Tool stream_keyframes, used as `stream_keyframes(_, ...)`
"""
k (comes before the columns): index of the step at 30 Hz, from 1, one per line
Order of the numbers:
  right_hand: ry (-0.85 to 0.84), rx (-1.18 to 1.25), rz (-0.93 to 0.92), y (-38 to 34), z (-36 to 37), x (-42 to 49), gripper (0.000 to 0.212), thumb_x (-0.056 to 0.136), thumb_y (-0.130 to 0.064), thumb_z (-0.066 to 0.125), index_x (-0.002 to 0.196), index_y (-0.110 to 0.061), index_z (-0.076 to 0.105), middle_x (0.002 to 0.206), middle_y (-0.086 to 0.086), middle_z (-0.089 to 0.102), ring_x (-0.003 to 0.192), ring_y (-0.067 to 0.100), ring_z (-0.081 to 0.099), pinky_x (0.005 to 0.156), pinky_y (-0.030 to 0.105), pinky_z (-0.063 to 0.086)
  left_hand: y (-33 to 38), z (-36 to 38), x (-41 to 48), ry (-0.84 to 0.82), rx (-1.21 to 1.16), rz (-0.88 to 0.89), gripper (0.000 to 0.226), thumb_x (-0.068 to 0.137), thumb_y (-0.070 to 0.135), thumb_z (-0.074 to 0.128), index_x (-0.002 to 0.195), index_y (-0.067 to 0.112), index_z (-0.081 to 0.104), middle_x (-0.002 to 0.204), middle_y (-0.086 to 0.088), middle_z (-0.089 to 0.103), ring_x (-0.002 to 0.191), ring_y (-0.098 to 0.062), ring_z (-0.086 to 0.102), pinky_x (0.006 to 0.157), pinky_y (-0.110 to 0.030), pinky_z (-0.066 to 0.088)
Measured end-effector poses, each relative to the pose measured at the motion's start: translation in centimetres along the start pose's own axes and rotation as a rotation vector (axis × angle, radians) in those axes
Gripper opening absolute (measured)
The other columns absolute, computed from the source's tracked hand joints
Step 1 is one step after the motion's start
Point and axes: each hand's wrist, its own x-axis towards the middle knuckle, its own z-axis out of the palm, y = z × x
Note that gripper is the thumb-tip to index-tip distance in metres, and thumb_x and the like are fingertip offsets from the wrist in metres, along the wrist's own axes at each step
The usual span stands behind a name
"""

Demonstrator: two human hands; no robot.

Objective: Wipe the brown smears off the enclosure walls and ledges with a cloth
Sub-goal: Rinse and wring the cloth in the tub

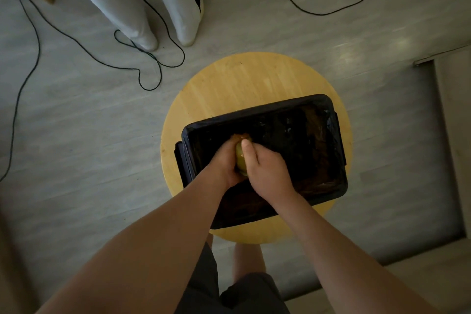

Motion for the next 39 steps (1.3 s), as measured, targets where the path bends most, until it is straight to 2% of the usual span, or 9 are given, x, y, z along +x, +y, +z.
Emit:
stream_keyframes(3, 0.057, -0.104, -0.103, 0.9, 0.5, 0.6, 0.053, 0.11, -0.042, 0.031, 0.076, -0.016, 0.061, 0.059, -0.001, 0.058, 0.054, 0.014, 0.059, 0.055, 0.042, 0.051, 0.1, 0.5, -0.3, 0.018, 0.087, 0.027, 0.031, 0.103, 0.015, 0.053, 0.078, 0.007, 0.069, 0.074, -0.012, 0.066, 0.065, -0.023, 0.068, 0.064, -0.033, 0.056)
stream_keyframes(5, 0.108, -0.201, -0.106, 1.9, 0.9, 1.9, 0.059, 0.109, -0.045, 0.024, 0.077, -0.014, 0.062, 0.06, 0.003, 0.059, 0.054, 0.021, 0.06, 0.055, 0.044, 0.052, 0.0, 1.0, -0.6, 0.049, 0.095, 0.052, 0.026, 0.103, 0.013, 0.054, 0.09, 0.003, 0.074, 0.082, -0.016, 0.074, 0.079, -0.029, 0.072, 0.071, -0.039, 0.061)
stream_keyframes(10, 0.05, -0.376, 0.244, 4.5, -1.4, 6.2, 0.052, 0.108, -0.054, 0.035, 0.123, -0.007, 0.053, 0.095, 0.018, 0.069, 0.087, 0.04, 0.068, 0.066, 0.04, 0.053, -1.4, 1.5, -0.7, 0.124, 0.101, 0.151, 0.032, 0.107, 0.011, 0.04, 0.128, 0.013, 0.065, 0.112, -0.013, 0.072, 0.103, -0.03, 0.069, 0.084, -0.043, 0.059)
stream_keyframes(16, 0.203, 0.418, 0.6, 5.2, -2.5, 6.5, 0.055, 0.097, -0.061, 0.058, 0.127, -0.014, 0.057, 0.114, 0.004, 0.064, 0.104, 0.027, 0.063, 0.087, 0.041, 0.055, -1.2, 0.7, -0.4, 0.347, 0.058, 0.197, 0.044, 0.093, 0.031, 0.071, 0.132, 0.021, 0.056, 0.114, -0.008, 0.069, 0.1, -0.03, 0.069, 0.092, -0.048, 0.06)
stream_keyframes(22, -0.031, 0.603, 0.634, 6.9, -1.4, 4.8, 0.04, 0.1, -0.048, 0.054, 0.135, -0.03, 0.052, 0.13, 0.003, 0.061, 0.121, 0.029, 0.06, 0.105, 0.054, 0.052, -0.6, 0.9, -1.0, 0.128, -0.144, 0.156, 0.038, 0.093, 0.04, 0.071, 0.119, 0.012, 0.071, 0.102, -0.012, 0.079, 0.101, -0.029, 0.074, 0.098, -0.046, 0.058)
stream_keyframes(25, 0.035, 0.644, 0.686, 6.5, -2.4, 4.6, 0.048, 0.104, -0.037, 0.047, 0.15, -0.029, 0.039, 0.139, 0.005, 0.055, 0.121, 0.032, 0.059, 0.095, 0.053, 0.058, -0.6, 0.6, -1.0, 0.076, -0.225, 0.166, 0.041, 0.1, 0.04, 0.064, 0.128, 0.011, 0.068, 0.11, -0.013, 0.078, 0.109, -0.031, 0.072, 0.098, -0.046, 0.057)
stream_keyframes(28, 0.001, 0.291, 0.616, 5.8, -3.6, 4.4, 0.052, 0.108, -0.036, 0.046, 0.156, -0.026, 0.026, 0.138, 0.005, 0.046, 0.116, 0.033, 0.055, 0.079, 0.038, 0.059, -0.7, 0.8, -1.0, 0.056, -0.185, 0.166, 0.046, 0.104, 0.047, 0.056, 0.13, 0.011, 0.067, 0.116, -0.013, 0.076, 0.113, -0.031, 0.07, 0.097, -0.046, 0.057)
stream_keyframes(32, -0.059, 0.003, 0.348, 5.2, -3.2, 3.7, 0.052, 0.104, -0.058, 0.044, 0.141, -0.022, 0.047, 0.149, 0.012, 0.031, 0.138, 0.037, 0.039, 0.108, 0.042, 0.04, -0.8, 1.0, -0.9, 0.052, -0.112, 0.136, 0.057, 0.105, 0.058, 0.044, 0.133, 0.013, 0.067, 0.116, -0.012, 0.076, 0.113, -0.029, 0.07, 0.097, -0.042, 0.055)
stream_keyframes(39, -0.167, 0.556, 0.697, 6.3, -2.3, 4.6, 0.055, 0.102, -0.046, 0.058, 0.15, -0.02, 0.049, 0.143, 0.007, 0.059, 0.124, 0.029, 0.06, 0.108, 0.046, 0.05, -0.8, 1.0, -1.4, -0.088, -0.164, 0.053, 0.059, 0.099, 0.061, 0.049, 0.13, 0.014, 0.069, 0.125, -0.016, 0.072, 0.122, -0.034, 0.065, 0.113, -0.053, 0.043)
